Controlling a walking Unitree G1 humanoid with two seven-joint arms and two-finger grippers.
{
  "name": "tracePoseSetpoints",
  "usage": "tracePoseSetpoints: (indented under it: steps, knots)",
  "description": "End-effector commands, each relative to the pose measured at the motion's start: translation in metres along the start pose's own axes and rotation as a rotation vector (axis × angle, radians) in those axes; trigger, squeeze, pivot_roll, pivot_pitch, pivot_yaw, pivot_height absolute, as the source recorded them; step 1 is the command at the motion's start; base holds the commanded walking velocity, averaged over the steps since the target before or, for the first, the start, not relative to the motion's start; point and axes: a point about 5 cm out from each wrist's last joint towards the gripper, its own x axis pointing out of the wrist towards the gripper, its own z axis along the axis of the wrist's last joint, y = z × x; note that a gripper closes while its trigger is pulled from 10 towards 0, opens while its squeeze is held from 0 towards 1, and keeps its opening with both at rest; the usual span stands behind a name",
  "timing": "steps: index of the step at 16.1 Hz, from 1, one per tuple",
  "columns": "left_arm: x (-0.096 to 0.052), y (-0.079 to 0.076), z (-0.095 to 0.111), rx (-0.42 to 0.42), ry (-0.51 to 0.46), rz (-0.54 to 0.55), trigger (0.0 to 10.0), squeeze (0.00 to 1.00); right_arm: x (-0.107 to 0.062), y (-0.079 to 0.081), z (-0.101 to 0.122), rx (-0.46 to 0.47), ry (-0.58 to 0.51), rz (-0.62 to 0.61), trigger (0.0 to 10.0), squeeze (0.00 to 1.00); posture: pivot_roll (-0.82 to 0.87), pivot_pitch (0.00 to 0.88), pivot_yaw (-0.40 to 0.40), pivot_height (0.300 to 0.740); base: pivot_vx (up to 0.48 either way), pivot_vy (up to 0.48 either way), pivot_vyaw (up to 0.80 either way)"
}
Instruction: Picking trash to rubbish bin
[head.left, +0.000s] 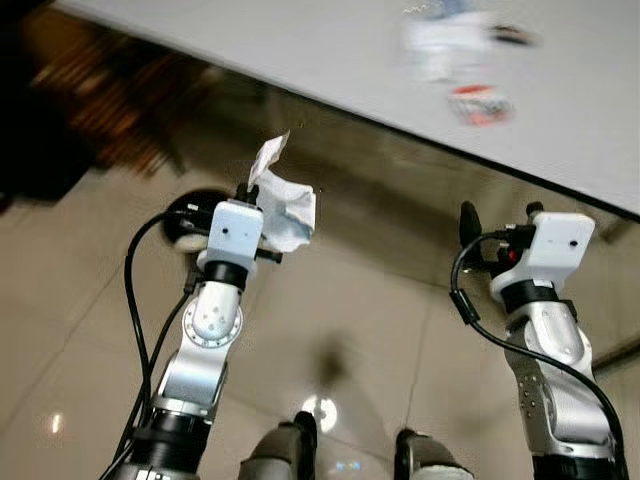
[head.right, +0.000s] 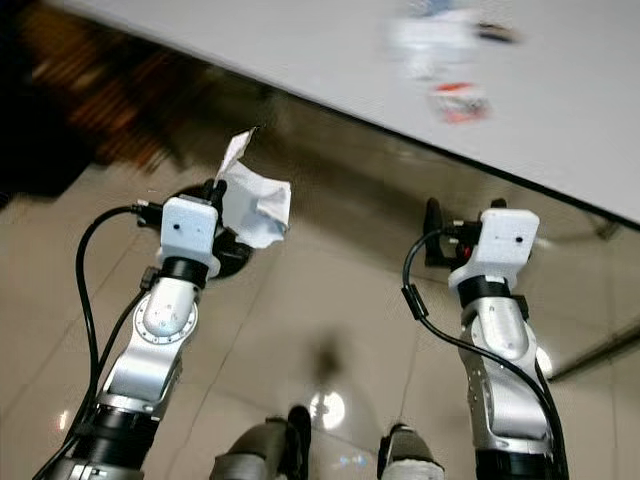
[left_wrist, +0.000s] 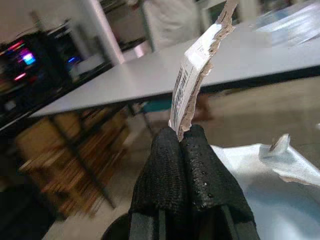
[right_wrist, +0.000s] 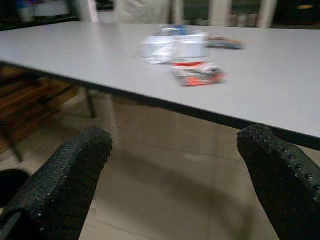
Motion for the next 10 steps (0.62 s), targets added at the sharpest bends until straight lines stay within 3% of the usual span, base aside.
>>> tracePoseSetpoints:
  steps: [1,10]
  knots:
    - [-0.002,0.002,-0.001,0.009,0.005,0.014,10.0,0.0,0.0,0.003,0.0,0.004,0.007,0.015,10.0,0.0,-0.03,0.248,0.096,0.74,0.0,0.0,0.8]
    - [-0.003,0.012,-0.002,0.027,0.02,0.045,10.0,0.0,0.007,0.009,-0.002,0.02,0.01,0.036,10.0,0.0,0.02,0.282,0.097,0.74,0.0,0.0,0.8]
